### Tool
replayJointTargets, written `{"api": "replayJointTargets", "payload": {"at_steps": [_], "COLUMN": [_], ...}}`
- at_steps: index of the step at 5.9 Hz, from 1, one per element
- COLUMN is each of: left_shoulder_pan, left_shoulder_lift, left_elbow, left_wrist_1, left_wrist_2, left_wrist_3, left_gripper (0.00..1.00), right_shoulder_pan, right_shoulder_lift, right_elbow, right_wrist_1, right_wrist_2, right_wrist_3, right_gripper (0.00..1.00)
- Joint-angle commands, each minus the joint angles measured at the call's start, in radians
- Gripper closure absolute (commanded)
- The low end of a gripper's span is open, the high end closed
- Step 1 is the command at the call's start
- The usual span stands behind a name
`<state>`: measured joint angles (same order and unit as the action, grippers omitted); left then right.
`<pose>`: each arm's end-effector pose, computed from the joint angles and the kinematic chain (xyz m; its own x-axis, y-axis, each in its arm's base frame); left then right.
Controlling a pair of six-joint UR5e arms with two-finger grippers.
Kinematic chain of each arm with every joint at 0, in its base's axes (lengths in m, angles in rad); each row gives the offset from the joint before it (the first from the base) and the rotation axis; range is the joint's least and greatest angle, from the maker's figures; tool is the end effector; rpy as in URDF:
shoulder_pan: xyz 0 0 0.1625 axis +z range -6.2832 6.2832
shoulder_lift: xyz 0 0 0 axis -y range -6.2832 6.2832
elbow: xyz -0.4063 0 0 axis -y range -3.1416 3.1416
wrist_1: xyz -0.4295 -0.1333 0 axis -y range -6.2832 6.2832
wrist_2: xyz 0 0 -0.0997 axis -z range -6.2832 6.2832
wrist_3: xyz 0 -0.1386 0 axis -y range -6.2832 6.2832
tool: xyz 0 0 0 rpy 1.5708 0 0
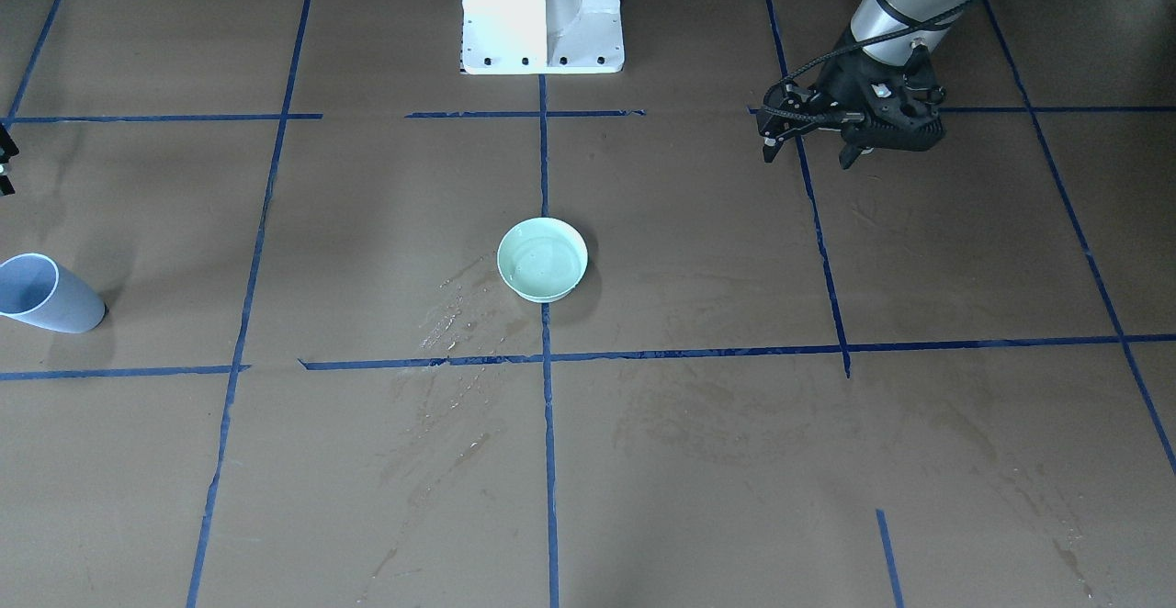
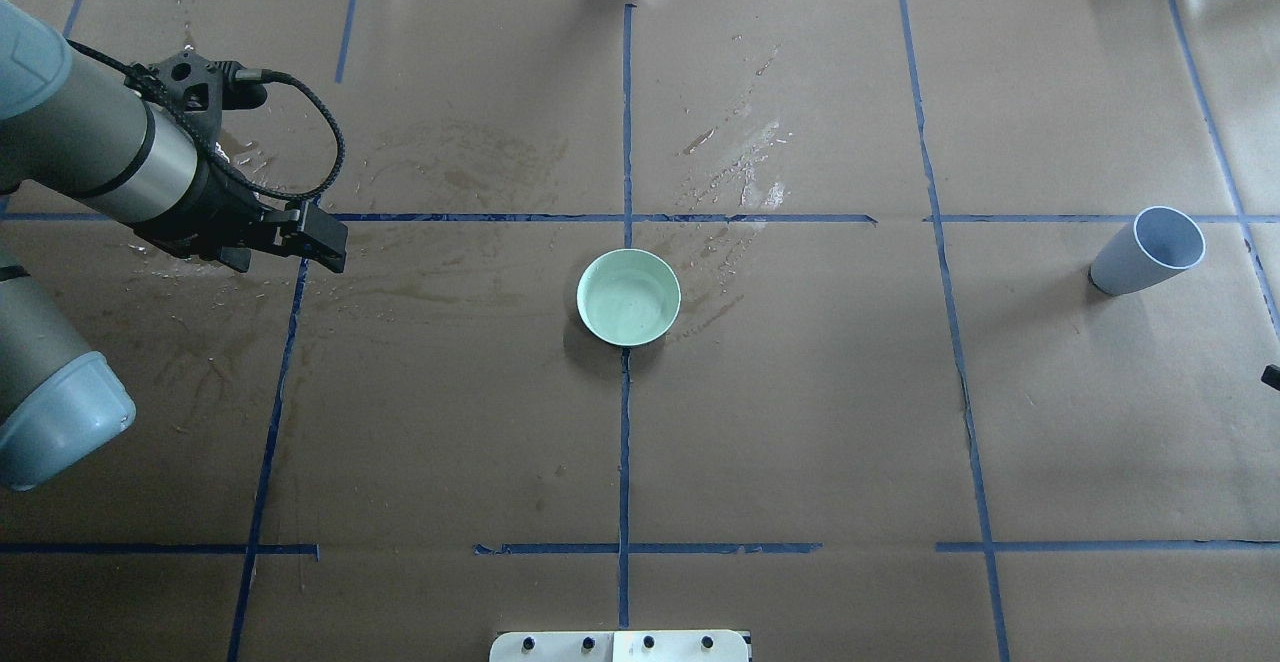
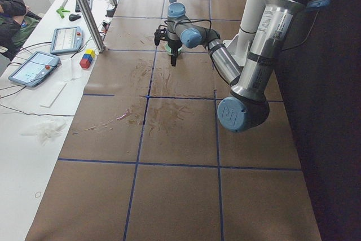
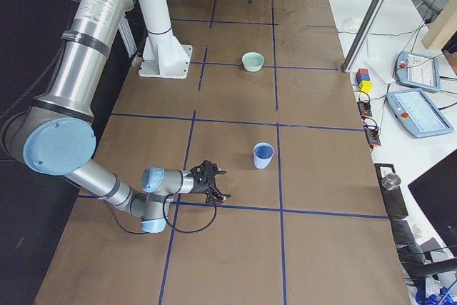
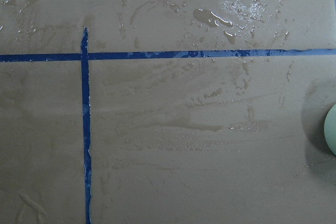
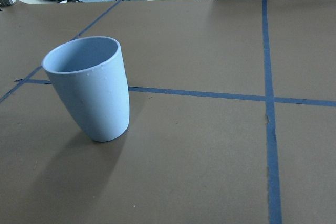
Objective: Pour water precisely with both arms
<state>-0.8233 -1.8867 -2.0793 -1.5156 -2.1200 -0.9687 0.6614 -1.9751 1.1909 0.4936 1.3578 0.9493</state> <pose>0.3440 -0.4607 0.2490 0.6170 0.0450 -0.7857 0.0355 0.9958 0.0849 -0.1389 -0.3142 0.7827 0.6264 -0.2336 0.7437 -0.4864 0.6284 0.6071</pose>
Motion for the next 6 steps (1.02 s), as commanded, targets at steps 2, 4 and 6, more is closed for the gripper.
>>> {"api": "replayJointTargets", "payload": {"at_steps": [2, 4, 6], "left_shoulder_pan": [0.018, 0.018, 0.018], "left_shoulder_lift": [-0.002, -0.002, -0.003], "left_elbow": [0.002, 0.002, 0.002], "left_wrist_1": [0.0, 0.0, 0.0], "left_wrist_2": [0.005, 0.005, 0.005], "left_wrist_3": [0.001, 0.001, 0.001], "left_gripper": [0.0, 0.0, 0.0], "right_shoulder_pan": [0.682, 0.898, 0.896], "right_shoulder_lift": [0.154, 0.25, 0.307], "right_elbow": [-0.002, 0.004, 0.012], "right_wrist_1": [-0.302, -0.659, -1.079], "right_wrist_2": [0.726, 0.991, 1.014], "right_wrist_3": [-0.281, -0.459, -0.672], "right_gripper": [0.01, 0.01, 0.0]}}
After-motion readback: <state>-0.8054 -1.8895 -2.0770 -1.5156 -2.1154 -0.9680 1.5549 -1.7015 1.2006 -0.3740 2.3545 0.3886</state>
